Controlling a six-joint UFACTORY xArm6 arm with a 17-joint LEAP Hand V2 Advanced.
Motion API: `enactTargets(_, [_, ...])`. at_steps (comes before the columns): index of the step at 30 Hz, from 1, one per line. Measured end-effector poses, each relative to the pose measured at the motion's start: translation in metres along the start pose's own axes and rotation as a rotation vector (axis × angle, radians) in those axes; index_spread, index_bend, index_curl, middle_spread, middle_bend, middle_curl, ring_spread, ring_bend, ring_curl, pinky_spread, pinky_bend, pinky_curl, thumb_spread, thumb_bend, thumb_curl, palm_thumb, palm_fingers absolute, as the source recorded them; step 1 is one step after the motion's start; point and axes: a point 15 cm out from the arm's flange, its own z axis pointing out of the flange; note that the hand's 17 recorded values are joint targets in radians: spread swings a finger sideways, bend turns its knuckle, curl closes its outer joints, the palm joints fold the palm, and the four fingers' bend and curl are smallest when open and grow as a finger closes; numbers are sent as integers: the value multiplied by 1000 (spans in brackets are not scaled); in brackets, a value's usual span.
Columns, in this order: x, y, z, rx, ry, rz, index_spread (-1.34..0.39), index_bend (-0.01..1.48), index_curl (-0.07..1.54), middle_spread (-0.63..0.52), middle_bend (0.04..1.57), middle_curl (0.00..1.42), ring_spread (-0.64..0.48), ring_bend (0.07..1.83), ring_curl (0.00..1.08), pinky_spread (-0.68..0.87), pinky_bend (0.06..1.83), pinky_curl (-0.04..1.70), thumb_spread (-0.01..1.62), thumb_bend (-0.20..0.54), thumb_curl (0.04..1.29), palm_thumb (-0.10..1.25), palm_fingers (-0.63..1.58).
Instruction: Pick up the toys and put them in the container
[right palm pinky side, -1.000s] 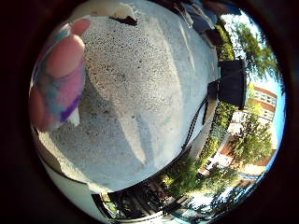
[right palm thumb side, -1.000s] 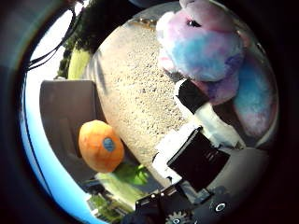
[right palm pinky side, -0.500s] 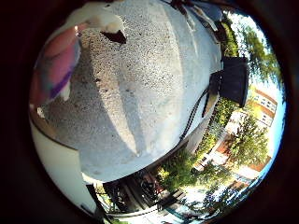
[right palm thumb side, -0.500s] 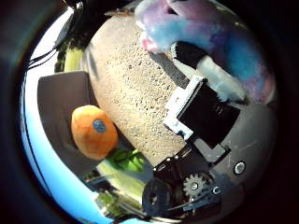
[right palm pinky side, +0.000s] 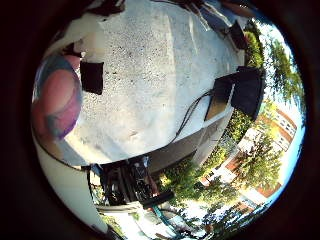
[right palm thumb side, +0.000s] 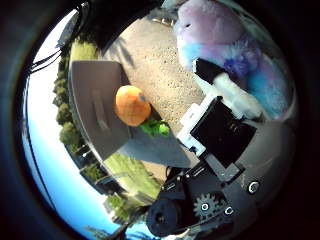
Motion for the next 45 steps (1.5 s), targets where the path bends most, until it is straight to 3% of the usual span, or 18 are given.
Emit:
enactTargets(5, [-33, 54, -35, -120, -104, -95, -873, 679, 676, -212, 1306, 1045, -111, 1553, 788, 232, 1436, 933, 1058, -14, 705, 985, 718])
enactTargets(14, [-104, 111, -135, -52, -90, -271, -972, 722, 933, -219, 1395, 1088, -121, 1646, 821, 188, 1494, 1030, 1086, -16, 758, 958, 598])
enactTargets(23, [-232, 154, -154, -37, -8, -506, -1010, 700, 1145, -217, 1457, 1095, -125, 1704, 830, 162, 1525, 1087, 1091, -14, 798, 942, 533])
enactTargets(30, [-323, 127, -140, 126, 25, -591, -1017, 684, 1281, -213, 1493, 1089, -121, 1730, 824, 139, 1520, 1121, 1098, -15, 817, 924, 500])
enactTargets(37, [-397, 73, -112, 306, -55, -582, -1003, 666, 1385, -206, 1504, 1067, -114, 1732, 812, 126, 1504, 1143, 1120, -23, 791, 875, 476])
enactTargets(41, [-412, 49, -82, 329, -62, -557, -984, 710, 1383, -184, 1428, 1012, -69, 1672, 759, 141, 1431, 1108, 1143, -23, 745, 860, 584])
enactTargets(45, [-419, 35, -64, 348, -65, -519, -941, 647, 1331, -130, 1309, 917, 2, 1506, 674, 202, 1367, 1022, 1157, -23, 699, 847, 679])
